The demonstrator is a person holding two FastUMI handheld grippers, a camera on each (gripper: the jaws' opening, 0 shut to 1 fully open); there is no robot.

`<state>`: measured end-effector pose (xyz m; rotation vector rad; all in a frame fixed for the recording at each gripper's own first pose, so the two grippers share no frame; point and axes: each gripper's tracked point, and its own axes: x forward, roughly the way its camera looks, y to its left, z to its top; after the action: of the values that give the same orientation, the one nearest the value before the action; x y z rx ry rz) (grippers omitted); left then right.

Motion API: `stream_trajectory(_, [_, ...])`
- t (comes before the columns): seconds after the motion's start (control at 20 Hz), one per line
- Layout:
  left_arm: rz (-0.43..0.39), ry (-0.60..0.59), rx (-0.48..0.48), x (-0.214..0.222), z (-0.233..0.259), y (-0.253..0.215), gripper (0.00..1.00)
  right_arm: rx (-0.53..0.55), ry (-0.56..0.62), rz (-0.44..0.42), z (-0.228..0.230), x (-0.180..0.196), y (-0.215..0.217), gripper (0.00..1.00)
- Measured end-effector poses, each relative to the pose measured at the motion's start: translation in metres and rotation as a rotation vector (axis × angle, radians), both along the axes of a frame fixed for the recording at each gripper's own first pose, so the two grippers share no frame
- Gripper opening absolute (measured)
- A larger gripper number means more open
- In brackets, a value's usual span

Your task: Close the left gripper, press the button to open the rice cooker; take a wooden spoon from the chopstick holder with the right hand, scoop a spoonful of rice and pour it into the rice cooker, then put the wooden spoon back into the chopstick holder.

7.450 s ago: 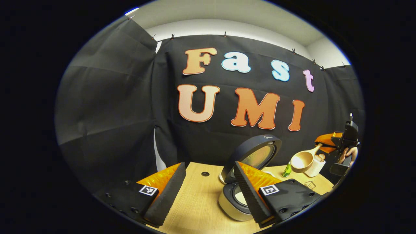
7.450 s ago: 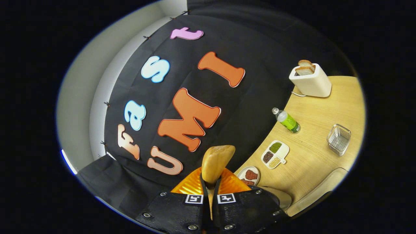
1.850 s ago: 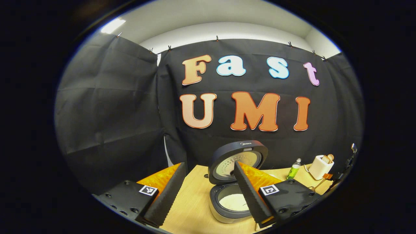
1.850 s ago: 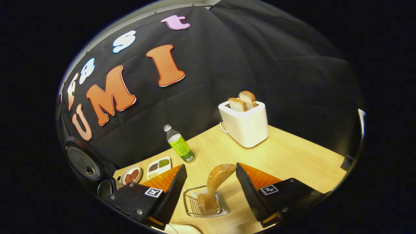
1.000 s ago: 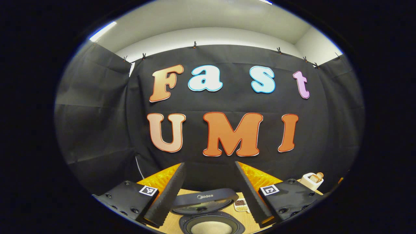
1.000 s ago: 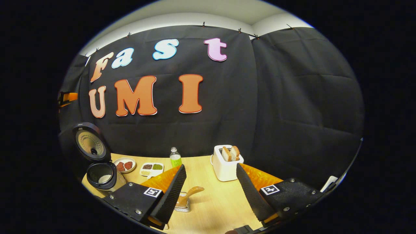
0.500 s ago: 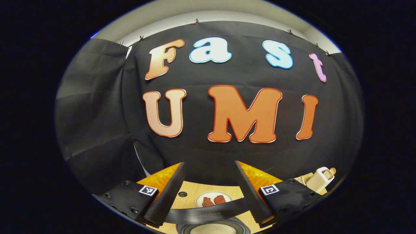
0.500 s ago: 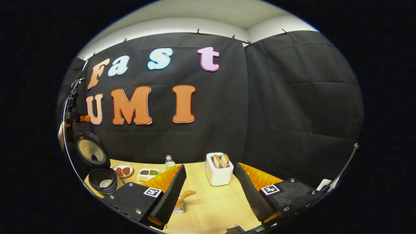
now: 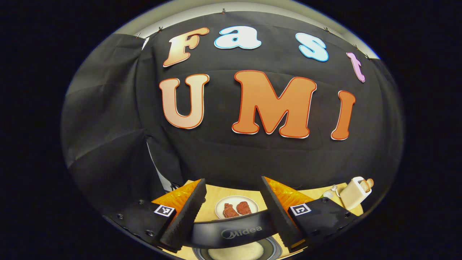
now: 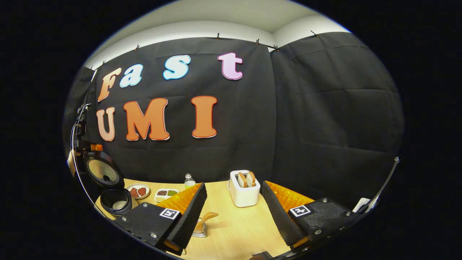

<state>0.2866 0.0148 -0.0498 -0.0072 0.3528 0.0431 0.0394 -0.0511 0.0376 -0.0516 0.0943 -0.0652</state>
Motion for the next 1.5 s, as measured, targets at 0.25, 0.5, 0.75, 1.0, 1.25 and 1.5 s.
stream_trajectory(0.25, [-0.033,0.01,-0.008,-0.057,-0.028,-0.022,1.0,0.002,-0.01,0.049,0.003,0.002,0.005,0.95])
stream_trajectory(0.5, [-0.052,0.011,-0.018,-0.113,-0.079,-0.038,1.0,0.006,0.014,0.095,-0.004,0.001,0.007,0.95])
stream_trajectory(0.75, [-0.017,0.009,0.028,-0.147,-0.134,-0.041,1.0,-0.011,0.037,0.124,-0.013,-0.008,0.007,0.95])
stream_trajectory(1.0, [0.015,-0.062,0.085,-0.156,-0.15,-0.044,0.94,-0.028,0.059,0.115,-0.023,-0.015,-0.006,0.95])
stream_trajectory(1.25, [0.034,-0.052,0.096,-0.16,-0.174,-0.043,1.0,-0.005,0.072,0.106,-0.029,-0.016,-0.011,0.95])
stream_trajectory(1.5, [0.022,-0.116,0.099,-0.165,-0.178,-0.044,0.94,0.001,0.086,0.081,-0.034,-0.013,-0.021,0.95])
